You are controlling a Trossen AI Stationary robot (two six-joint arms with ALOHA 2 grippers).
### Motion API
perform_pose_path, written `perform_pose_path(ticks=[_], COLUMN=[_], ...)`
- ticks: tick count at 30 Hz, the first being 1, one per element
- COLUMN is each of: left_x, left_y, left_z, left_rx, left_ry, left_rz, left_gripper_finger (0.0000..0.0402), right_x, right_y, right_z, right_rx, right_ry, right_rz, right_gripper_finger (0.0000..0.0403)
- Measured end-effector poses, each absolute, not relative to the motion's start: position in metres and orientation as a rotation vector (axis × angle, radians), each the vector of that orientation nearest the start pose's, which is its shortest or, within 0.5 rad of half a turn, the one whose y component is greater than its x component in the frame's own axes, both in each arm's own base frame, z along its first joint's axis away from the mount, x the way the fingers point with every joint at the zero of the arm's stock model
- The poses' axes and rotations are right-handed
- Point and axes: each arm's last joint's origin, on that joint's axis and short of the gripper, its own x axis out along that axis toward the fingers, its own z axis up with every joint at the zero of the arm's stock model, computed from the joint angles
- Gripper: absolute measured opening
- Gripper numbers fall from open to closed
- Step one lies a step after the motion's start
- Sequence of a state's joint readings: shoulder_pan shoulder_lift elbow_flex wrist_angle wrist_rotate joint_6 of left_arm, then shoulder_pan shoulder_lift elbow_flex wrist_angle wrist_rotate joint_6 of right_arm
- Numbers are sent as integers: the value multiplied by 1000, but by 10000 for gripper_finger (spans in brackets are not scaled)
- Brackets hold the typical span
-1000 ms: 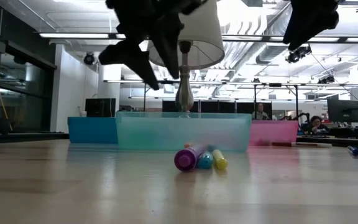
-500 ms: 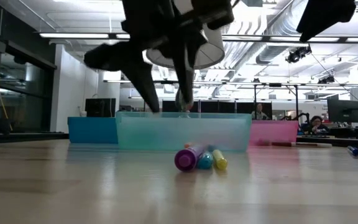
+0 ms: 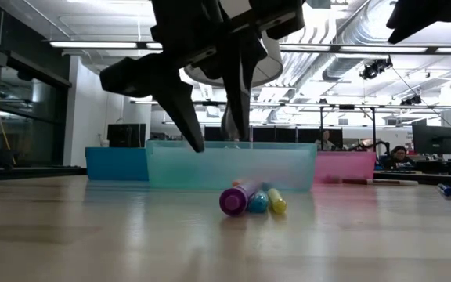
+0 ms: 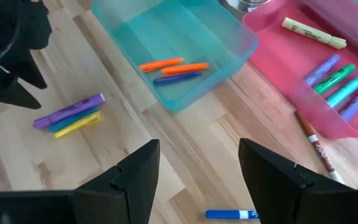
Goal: Pick & Place Markers
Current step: Put the violet highlighter pen into the red bin
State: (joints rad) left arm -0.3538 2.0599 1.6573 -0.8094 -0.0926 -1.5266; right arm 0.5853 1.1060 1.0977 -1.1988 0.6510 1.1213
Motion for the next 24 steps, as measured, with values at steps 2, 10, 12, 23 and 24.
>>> perform_pose_path(ticks=[2, 10, 12, 23, 24], left_x=[401, 404, 406, 414, 415], left_y=[-145, -138, -131, -102, -100], left_z=[205, 205, 205, 205, 205], left_rx=[-1057, -1052, -1059, -1048, -1048], left_ry=[1066, 1045, 1043, 1045, 1042], left_rz=[691, 707, 717, 720, 723], left_gripper_finger=[193, 193, 193, 193, 193], right_x=[158, 160, 161, 171, 171], right_y=[86, 94, 97, 105, 106], right_z=[313, 309, 307, 296, 296], right_rx=[331, 315, 307, 290, 290], right_ry=[786, 799, 805, 844, 846], right_rz=[-556, -542, -541, -565, -564], right_gripper_finger=[208, 208, 208, 208, 208])
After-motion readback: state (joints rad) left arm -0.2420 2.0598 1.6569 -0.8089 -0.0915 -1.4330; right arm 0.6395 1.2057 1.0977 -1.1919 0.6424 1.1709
